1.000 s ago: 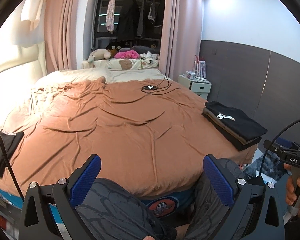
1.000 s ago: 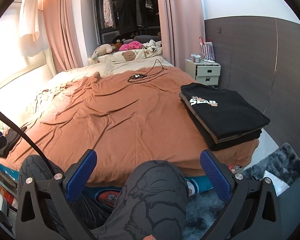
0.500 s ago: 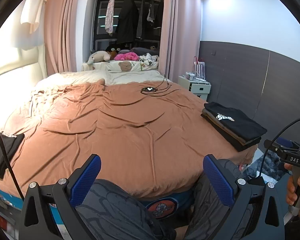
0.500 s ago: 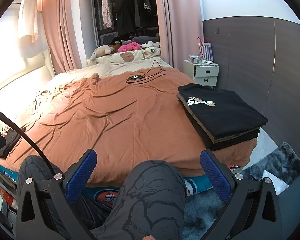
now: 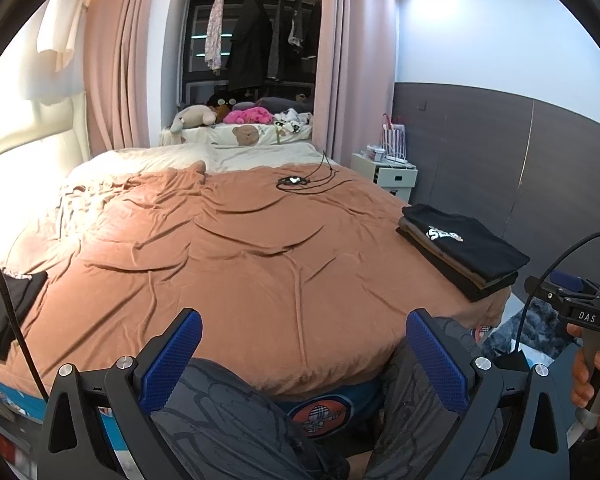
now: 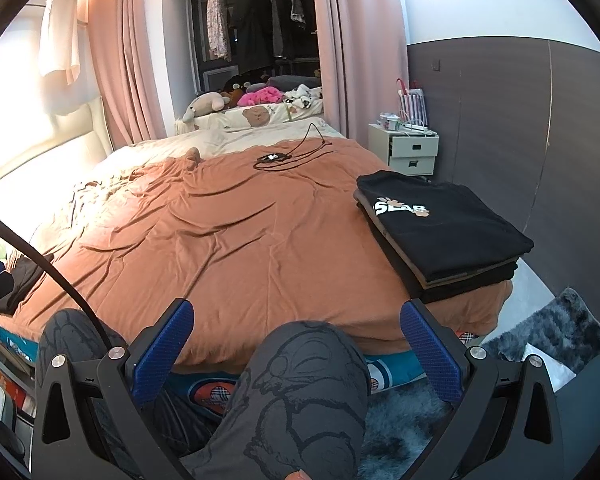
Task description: Fold small clothes
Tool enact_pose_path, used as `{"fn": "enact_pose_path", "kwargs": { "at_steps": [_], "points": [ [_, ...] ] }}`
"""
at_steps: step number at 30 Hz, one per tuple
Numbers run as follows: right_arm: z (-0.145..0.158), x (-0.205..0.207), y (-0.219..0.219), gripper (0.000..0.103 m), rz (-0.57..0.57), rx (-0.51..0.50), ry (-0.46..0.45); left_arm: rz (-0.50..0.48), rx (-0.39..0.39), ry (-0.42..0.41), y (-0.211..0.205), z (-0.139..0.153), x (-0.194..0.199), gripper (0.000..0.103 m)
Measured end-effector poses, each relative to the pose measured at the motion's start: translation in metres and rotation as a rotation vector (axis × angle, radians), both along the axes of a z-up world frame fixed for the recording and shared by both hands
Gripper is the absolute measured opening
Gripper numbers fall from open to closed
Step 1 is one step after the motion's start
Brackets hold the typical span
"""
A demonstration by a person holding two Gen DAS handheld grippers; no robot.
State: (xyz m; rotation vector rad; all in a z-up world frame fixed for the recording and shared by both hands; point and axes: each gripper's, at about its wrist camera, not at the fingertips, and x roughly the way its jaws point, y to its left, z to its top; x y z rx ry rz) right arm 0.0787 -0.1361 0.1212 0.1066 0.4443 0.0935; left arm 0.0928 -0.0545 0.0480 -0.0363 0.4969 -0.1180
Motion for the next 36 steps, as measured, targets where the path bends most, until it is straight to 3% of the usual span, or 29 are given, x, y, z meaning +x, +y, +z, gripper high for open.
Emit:
{"fn": "enact_pose_path", "kwargs": {
  "at_steps": [36],
  "points": [
    [-0.0028,-0.0052,-0.0047,0.103,0.009,0.009,-0.016,0.016,0.002,-0.008,-0.0027,0.0041,-0.0055,0.103]
  ]
}}
